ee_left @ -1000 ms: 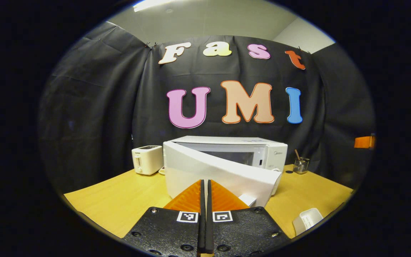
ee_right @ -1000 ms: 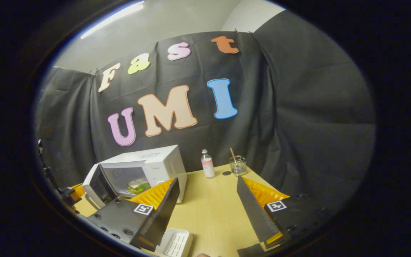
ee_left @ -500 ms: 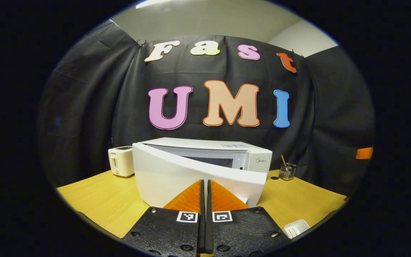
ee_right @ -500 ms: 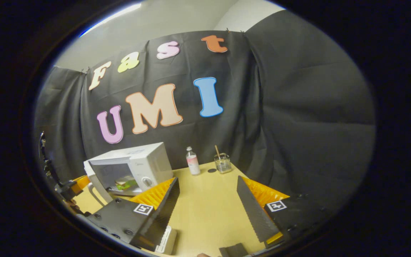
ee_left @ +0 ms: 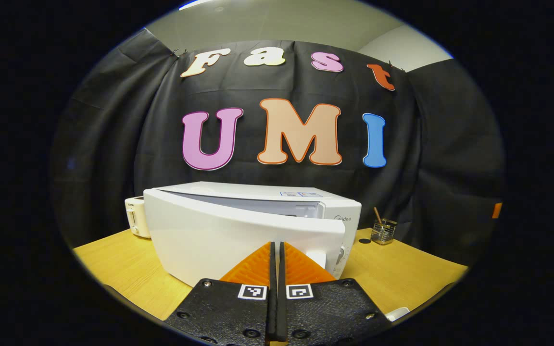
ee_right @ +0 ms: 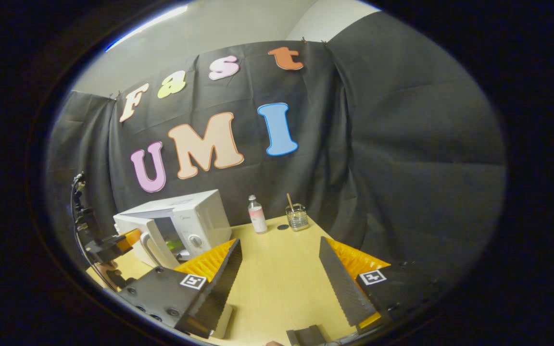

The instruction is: Open the microwave oven with the left hand, put the food in, and close the microwave oven.

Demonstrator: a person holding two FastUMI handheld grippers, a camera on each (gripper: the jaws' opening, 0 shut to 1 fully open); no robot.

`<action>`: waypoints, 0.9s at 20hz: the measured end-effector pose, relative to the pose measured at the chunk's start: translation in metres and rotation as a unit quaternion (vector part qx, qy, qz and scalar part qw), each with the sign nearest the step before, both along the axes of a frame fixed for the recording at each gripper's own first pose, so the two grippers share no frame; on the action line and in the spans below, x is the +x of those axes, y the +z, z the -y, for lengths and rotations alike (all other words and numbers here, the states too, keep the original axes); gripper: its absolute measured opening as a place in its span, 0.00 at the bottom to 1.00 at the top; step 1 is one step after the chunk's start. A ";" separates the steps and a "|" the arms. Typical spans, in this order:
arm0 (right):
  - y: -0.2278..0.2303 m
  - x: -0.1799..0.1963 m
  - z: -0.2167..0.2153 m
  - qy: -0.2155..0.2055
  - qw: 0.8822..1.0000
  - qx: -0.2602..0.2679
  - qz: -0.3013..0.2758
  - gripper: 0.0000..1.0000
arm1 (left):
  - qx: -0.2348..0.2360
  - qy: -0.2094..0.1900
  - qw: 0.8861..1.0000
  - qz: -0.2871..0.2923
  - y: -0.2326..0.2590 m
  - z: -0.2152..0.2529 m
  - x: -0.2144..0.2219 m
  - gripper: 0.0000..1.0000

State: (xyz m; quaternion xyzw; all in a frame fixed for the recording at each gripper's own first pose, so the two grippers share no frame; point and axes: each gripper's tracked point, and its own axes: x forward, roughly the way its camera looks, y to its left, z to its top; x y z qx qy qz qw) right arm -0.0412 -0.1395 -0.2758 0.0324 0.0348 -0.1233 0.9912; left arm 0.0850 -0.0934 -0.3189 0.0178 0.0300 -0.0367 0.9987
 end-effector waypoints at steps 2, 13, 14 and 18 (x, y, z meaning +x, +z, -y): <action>-0.001 -0.003 0.005 -0.004 1.000 0.002 0.001 0.89 | -0.008 -0.002 1.000 0.001 -0.003 0.004 0.011 0.00; -0.006 -0.005 0.022 -0.025 1.000 -0.009 -0.007 0.90 | -0.026 0.007 0.999 -0.022 -0.023 0.007 0.046 0.01; -0.008 -0.004 0.024 -0.028 0.999 -0.012 -0.009 0.90 | -0.026 0.006 0.999 -0.021 -0.023 0.008 0.048 0.00; -0.011 -0.001 0.023 -0.026 1.000 -0.010 -0.014 0.90 | -0.022 0.008 0.999 -0.031 -0.028 0.010 0.056 0.01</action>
